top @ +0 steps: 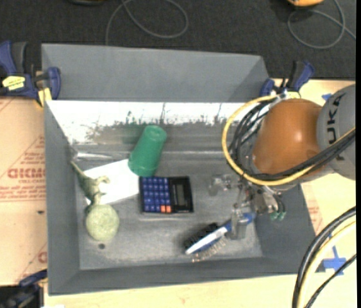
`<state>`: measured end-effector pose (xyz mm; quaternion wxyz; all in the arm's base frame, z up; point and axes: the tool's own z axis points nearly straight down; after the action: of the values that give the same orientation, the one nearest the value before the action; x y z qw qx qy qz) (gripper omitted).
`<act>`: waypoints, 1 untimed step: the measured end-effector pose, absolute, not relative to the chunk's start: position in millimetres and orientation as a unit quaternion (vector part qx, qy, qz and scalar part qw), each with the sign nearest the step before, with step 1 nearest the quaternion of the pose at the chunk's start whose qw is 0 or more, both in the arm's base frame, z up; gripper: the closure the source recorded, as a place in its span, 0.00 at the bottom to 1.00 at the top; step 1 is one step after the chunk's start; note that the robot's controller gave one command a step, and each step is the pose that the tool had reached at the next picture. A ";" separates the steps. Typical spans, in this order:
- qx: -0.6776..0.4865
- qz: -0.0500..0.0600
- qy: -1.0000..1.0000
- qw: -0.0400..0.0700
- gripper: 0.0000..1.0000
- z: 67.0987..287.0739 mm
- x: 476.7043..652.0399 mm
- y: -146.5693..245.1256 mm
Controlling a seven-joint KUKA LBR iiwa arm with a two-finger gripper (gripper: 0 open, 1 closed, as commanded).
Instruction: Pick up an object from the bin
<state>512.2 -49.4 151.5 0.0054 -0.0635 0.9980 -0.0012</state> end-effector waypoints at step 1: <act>-0.129 0.001 0.992 -0.002 0.00 99.7 479.0 -47.6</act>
Offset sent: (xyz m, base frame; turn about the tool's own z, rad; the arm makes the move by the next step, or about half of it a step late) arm -0.0352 -0.0010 -0.0201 -0.2783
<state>479.0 -47.6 99.7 -0.0020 -0.1293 0.9916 0.0008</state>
